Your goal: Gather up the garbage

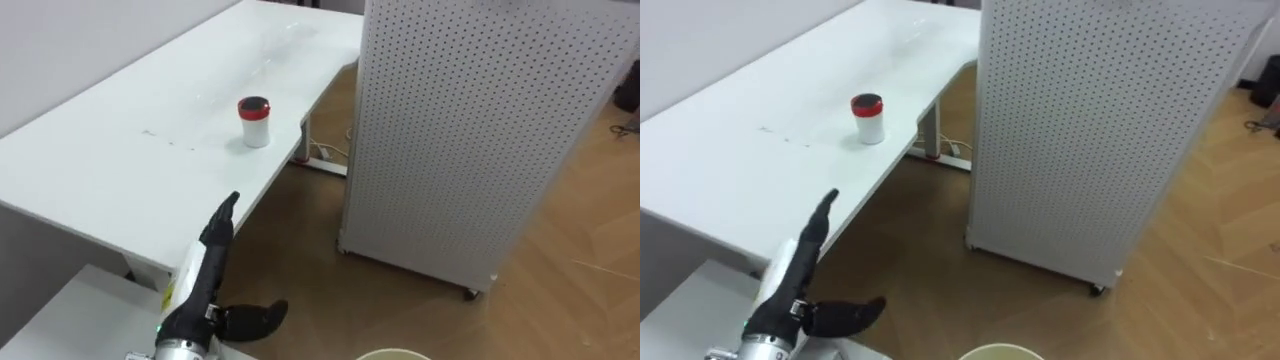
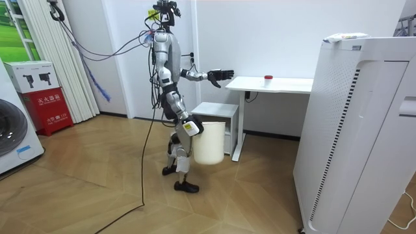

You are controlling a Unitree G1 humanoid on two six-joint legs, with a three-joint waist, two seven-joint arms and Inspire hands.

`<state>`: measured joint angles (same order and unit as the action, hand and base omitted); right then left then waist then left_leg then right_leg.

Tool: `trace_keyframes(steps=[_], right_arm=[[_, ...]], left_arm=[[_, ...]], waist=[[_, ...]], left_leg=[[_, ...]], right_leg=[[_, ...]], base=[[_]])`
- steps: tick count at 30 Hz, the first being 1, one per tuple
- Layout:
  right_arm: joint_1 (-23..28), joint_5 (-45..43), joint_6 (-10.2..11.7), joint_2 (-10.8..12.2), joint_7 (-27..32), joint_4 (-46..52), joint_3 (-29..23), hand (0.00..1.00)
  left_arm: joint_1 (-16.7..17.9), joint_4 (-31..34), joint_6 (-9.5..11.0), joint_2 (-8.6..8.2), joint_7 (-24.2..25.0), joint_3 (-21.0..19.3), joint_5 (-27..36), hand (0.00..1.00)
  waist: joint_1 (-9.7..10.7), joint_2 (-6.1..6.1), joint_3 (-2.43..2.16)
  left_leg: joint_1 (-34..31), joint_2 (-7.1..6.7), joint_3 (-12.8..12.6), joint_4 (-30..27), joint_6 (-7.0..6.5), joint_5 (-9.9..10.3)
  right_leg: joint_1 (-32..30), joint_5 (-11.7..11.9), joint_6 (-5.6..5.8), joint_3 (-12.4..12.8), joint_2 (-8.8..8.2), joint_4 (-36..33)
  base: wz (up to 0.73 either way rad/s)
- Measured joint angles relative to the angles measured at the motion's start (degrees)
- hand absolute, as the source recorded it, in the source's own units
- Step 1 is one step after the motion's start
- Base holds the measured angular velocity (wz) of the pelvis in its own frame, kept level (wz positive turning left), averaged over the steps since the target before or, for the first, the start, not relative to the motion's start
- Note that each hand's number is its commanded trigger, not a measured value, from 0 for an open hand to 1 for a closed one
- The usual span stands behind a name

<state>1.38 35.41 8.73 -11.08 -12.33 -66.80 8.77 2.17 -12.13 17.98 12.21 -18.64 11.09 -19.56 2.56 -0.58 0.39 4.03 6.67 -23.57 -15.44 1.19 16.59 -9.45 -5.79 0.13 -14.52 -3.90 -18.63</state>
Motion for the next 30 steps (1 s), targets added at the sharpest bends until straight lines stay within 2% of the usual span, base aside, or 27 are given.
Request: trace_keyframes(steps=[3, 5, 6, 7, 8, 9, 10, 11, 12, 13, 14, 15, 17, 18, 19, 20, 22, 25, 27, 30], right_arm=[[-0.35, 0.07, -0.04, 0.02, -0.25, 0.00, 0.29, 1.00], [-0.33, -0.12, -0.15, 0.08, -0.44, -0.02, 1.56, 1.00], [-0.35, -0.36, -0.17, 0.09, -0.43, 0.02, 1.64, 1.00], [-0.34, -1.40, -0.18, -0.03, -0.46, 0.04, 1.61, 1.00], [-0.27, -2.20, -0.52, -0.30, -0.48, 0.01, 1.37, 1.00], [-0.19, -2.21, -0.74, -0.43, -0.49, 0.01, 1.26, 1.00], [-0.02, -2.21, -0.96, -0.49, -0.43, 0.02, 1.24, 1.00], [0.00, -2.37, -1.17, -0.54, -0.32, 0.09, 1.22, 1.00], [-0.01, -2.35, -1.16, -0.66, -0.13, 0.09, 1.09, 1.00], [-0.06, -2.31, -1.13, -1.01, 0.43, 0.07, 1.03, 1.00], [-0.05, -2.12, -1.13, -1.26, 1.09, 0.04, 1.12, 1.00], [-0.05, -2.12, -1.15, -1.31, 1.38, -0.03, 1.14, 1.00], [0.01, -2.11, -1.15, -1.41, 2.55, -0.22, 1.11, 1.00], [0.07, -2.11, -1.15, -1.46, 2.78, -0.21, 1.14, 1.00], [0.12, -2.17, -1.15, -1.62, 3.18, -0.21, 1.14, 1.00], [0.16, -2.23, -1.15, -1.66, 3.36, -0.20, 1.14, 1.00], [0.24, -2.16, -1.15, -1.65, 3.51, -0.16, 1.21, 1.00], [0.80, -2.16, -1.15, -1.68, 3.48, -0.02, 1.18, 1.00], [1.36, -2.41, -1.15, -1.53, 3.44, 0.01, 1.18, 1.00], [1.46, -2.50, -1.15, -1.65, 3.41, 0.15, 1.16, 1.00]], left_arm=[[0.02, 0.05, 0.32, 0.07, -0.64, -0.15, 2.76, 0.00], [0.06, -0.21, 0.32, 0.01, -1.00, -0.59, 4.90, 0.00], [0.06, -0.24, 0.32, -0.02, -0.98, -0.83, 5.40, 0.00], [0.18, -0.31, 0.32, -0.23, -0.94, -1.32, 5.68, 0.00], [0.50, -0.33, 0.33, -0.39, -0.94, -2.02, 5.62, 0.00], [0.68, -0.40, 0.33, -0.39, -0.94, -2.32, 5.63, 0.00], [0.87, -0.90, 0.38, -0.40, -0.96, -3.16, 5.65, 0.00], [1.15, -1.58, 0.40, -0.42, -1.09, -3.83, 5.84, 0.00], [1.33, -1.62, 0.40, -0.43, -1.13, -3.86, 6.35, 0.00], [1.28, -1.61, 0.53, -0.61, -1.22, -3.69, 6.56, 0.00], [1.38, -1.62, 0.87, -0.63, -1.29, -3.63, 6.56, 0.00], [1.43, -1.62, 0.88, -0.63, -1.37, -3.66, 6.54, 0.00], [1.45, -1.60, 0.89, -0.93, -2.07, -3.78, 6.50, 0.00], [1.47, -1.60, 0.91, -1.12, -2.12, -3.84, 6.46, 0.00], [1.59, -1.62, 1.07, -1.64, -2.22, -4.11, 6.45, 0.00], [1.75, -1.63, 1.13, -1.81, -2.35, -4.20, 6.45, 0.00], [2.08, -1.70, 1.22, -2.07, -3.06, -4.17, 6.41, 0.00], [2.38, -1.61, 1.24, -2.08, -3.30, -4.18, 6.47, 0.00], [2.38, -1.26, 1.24, -2.08, -3.40, -4.21, 6.42, 0.00], [2.08, -0.97, 2.07, -2.01, -3.57, -4.39, 6.16, 0.00]], waist=[[-0.84, -0.19, 0.22], [-1.41, -1.03, 0.89], [-1.53, -1.21, 0.94], [-1.52, -1.27, 1.10], [-1.64, -0.55, 1.22], [-1.61, -0.19, 1.25], [-1.71, 0.01, 1.31], [-1.88, -0.29, 1.36], [-1.37, -0.35, 1.30], [-1.23, -0.32, 1.27], [-1.65, -0.66, 1.31], [-1.90, -0.82, 1.28], [-2.72, -1.18, 0.94], [-2.93, -1.20, 0.79], [-3.25, -1.08, 0.70], [-3.32, -0.99, 0.62], [-3.91, -0.71, 0.31], [-4.16, -1.07, 0.29], [-4.12, -1.89, -0.16], [-4.63, -2.12, -0.24]], left_leg=[[0.93, 1.02, -1.31, -2.10, 0.41, 0.24], [0.07, 2.94, -1.52, -8.99, 0.53, 0.32], [-0.53, 3.63, -1.45, -11.51, 0.54, 0.32], [-2.30, 5.34, -0.97, -18.15, 0.60, 0.28], [-4.36, 7.67, 1.28, -25.16, 1.12, -0.23], [-5.46, 8.60, 3.00, -28.32, 1.37, -0.97], [-7.66, 9.69, 6.05, -33.52, 0.93, -3.75], [-9.84, 9.22, 8.84, -36.66, 0.61, -4.93], [-11.46, 8.64, 9.89, -36.98, 0.16, -4.45], [-14.77, 7.40, 10.97, -37.01, -0.35, -3.47], [-17.72, 5.60, 11.40, -35.17, -0.16, -3.31], [-18.82, 4.69, 11.69, -33.56, -0.10, -3.34], [-22.30, 1.23, 13.13, -23.31, 0.57, -3.90], [-22.61, 0.69, 13.13, -20.63, 0.89, -4.40], [-22.84, 0.01, 13.22, -15.30, 1.45, -5.73], [-22.81, -0.39, 13.58, -12.71, 1.28, -6.70], [-21.80, -1.10, 14.41, -7.36, 0.41, -10.63], [-19.56, -3.18, 14.97, -6.21, -1.79, -13.68], [-18.99, -4.73, 14.92, -6.48, -2.92, -13.14], [-18.80, -6.23, 14.76, -8.77, -3.93, -10.04]], right_leg=[[0.29, -0.96, -1.40, -1.77, 0.27, -1.01], [1.33, -2.47, -2.94, -4.62, 0.04, -1.97], [1.38, -3.28, -3.29, -4.46, 0.10, -2.30], [1.59, -4.89, -4.26, -3.77, 0.87, -3.43], [2.27, -5.91, -4.78, -2.48, 2.33, -4.09], [2.82, -6.28, -5.29, -2.11, 3.13, -4.31], [4.02, -6.68, -6.17, -0.99, 4.47, -4.77], [4.55, -7.34, -6.63, 0.45, 4.99, -5.41], [4.61, -7.62, -6.86, 0.63, 5.12, -5.52], [4.43, -8.03, -7.34, 0.85, 5.12, -5.82], [4.42, -8.39, -7.73, 1.42, 5.05, -6.05], [4.42, -8.49, -7.83, 1.90, 5.05, -6.07], [4.71, -9.07, -7.99, 3.31, 5.13, -6.06], [4.78, -9.22, -7.93, 3.42, 5.15, -6.02], [5.27, -9.48, -7.88, 3.44, 5.23, -5.77], [5.49, -9.65, -7.81, 3.42, 5.27, -5.61], [6.47, -10.69, -7.07, 2.85, 5.16, -5.00], [8.12, -12.55, -5.54, 2.74, 3.79, -4.84], [8.93, -13.79, -4.52, 1.84, 2.17, -4.79], [10.45, -15.30, -2.77, -0.05, 0.23, -5.31]], base=[[-0.39], [-0.43], [-0.43], [-0.45], [-0.46], [-0.55], [-0.53], [-0.45], [-0.31], [-0.31], [-0.39], [-0.49], [-0.37], [-0.30], [-0.26], [-0.30], [-0.25], [-0.02], [0.19], [0.16]])
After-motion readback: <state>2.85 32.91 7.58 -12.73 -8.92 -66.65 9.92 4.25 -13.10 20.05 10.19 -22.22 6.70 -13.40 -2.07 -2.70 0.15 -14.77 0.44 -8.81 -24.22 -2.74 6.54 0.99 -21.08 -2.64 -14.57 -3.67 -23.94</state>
